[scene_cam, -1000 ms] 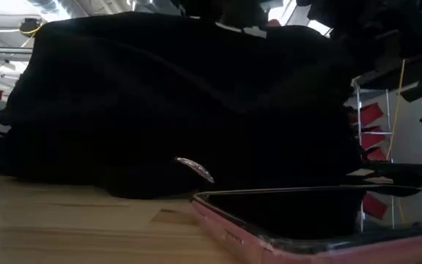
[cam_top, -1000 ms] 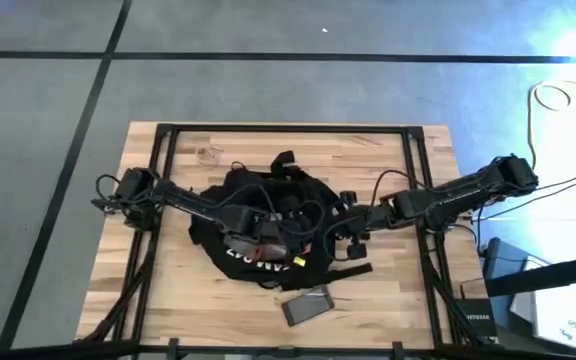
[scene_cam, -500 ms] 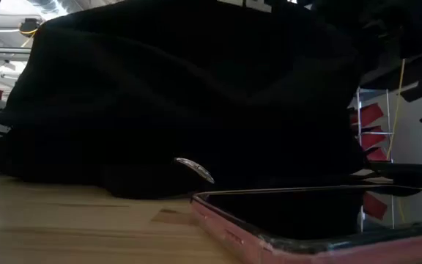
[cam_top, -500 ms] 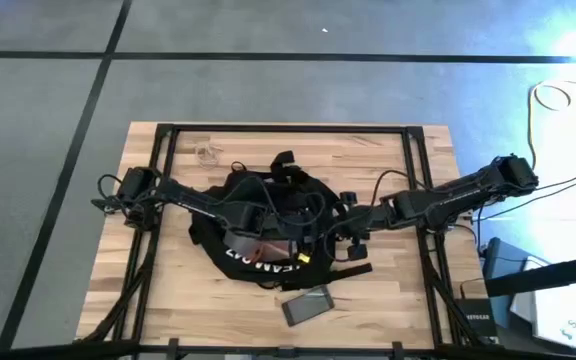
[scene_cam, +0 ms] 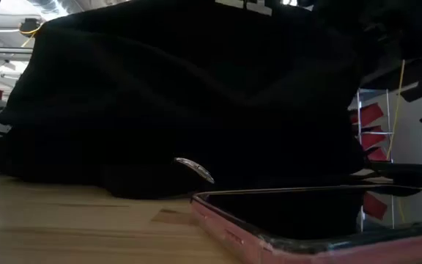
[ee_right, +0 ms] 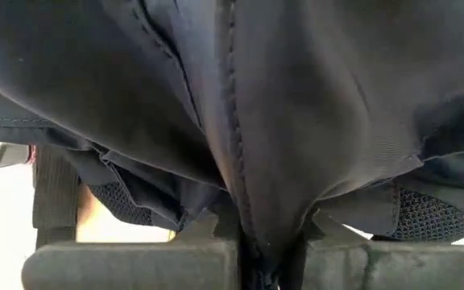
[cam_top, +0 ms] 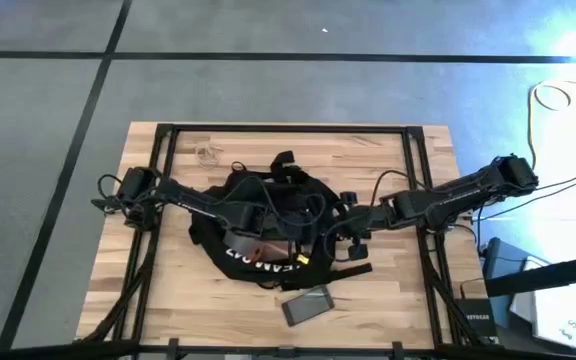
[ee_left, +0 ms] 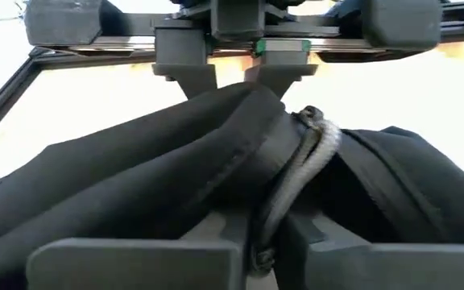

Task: Unpack backpack
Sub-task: Close the black backpack

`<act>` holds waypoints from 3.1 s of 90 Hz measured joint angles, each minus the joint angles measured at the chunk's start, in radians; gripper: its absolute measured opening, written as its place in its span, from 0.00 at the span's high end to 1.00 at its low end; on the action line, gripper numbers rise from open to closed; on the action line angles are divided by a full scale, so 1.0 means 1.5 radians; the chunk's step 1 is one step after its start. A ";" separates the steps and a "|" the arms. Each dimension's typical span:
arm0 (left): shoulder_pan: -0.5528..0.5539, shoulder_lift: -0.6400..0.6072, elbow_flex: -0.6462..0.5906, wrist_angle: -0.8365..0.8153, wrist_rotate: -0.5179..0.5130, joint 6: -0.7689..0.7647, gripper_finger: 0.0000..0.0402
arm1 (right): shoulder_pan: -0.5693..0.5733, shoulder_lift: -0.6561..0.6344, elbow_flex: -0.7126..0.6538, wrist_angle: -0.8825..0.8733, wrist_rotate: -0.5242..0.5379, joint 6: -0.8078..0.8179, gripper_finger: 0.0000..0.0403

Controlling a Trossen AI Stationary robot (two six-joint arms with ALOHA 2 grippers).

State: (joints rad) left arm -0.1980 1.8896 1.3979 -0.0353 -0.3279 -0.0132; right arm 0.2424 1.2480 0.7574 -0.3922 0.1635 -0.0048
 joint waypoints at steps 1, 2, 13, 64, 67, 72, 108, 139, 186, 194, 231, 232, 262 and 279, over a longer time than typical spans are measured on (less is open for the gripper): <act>0.000 0.000 0.000 0.000 0.000 0.000 0.97 | 0.000 0.000 0.000 -0.001 0.000 0.000 0.96; 0.000 0.000 0.000 0.000 0.000 0.001 0.97 | 0.000 0.000 0.000 -0.001 0.000 0.000 0.96; -0.002 -0.008 0.000 -0.013 0.002 0.008 0.98 | 0.000 0.000 0.000 -0.003 0.000 0.000 0.96; -0.038 -0.068 0.000 -0.122 -0.053 -0.002 1.00 | 0.000 0.000 0.001 -0.008 0.000 0.000 0.96; -0.038 -0.069 0.000 -0.135 -0.052 -0.004 1.00 | 0.000 0.000 0.001 -0.009 0.000 0.000 0.96; -0.038 -0.071 0.000 -0.151 -0.053 -0.008 1.00 | 0.000 0.000 0.001 -0.009 0.000 0.000 0.96; -0.039 -0.074 0.001 -0.195 -0.100 -0.021 1.00 | 0.000 0.000 0.001 -0.010 0.000 0.001 0.96; -0.043 -0.077 0.001 -0.255 -0.185 -0.025 1.00 | 0.000 0.000 0.002 -0.010 -0.011 -0.008 0.96; -0.042 -0.106 0.001 -0.257 -0.191 -0.009 1.00 | -0.002 -0.075 0.002 -0.079 0.006 -0.019 0.96; -0.042 -0.123 0.001 -0.245 -0.192 -0.001 1.00 | -0.002 -0.098 0.002 -0.107 0.021 -0.017 0.96; -0.042 -0.144 0.001 -0.228 -0.195 0.019 1.00 | -0.002 -0.166 0.033 -0.229 0.068 0.022 0.96; -0.042 -0.144 0.001 -0.228 -0.195 0.019 1.00 | -0.002 -0.168 0.035 -0.233 0.068 0.024 0.96; -0.042 -0.154 0.000 -0.228 -0.209 0.033 1.00 | -0.002 -0.184 0.061 -0.309 0.064 0.075 0.96; -0.043 -0.190 0.000 -0.220 -0.221 0.051 1.00 | -0.002 -0.184 0.061 -0.320 0.041 0.098 0.96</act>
State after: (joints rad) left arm -0.2623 1.6046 1.3979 -0.3652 -0.6590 0.0634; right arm 0.2401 0.9718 0.8494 -0.8717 0.2254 0.1420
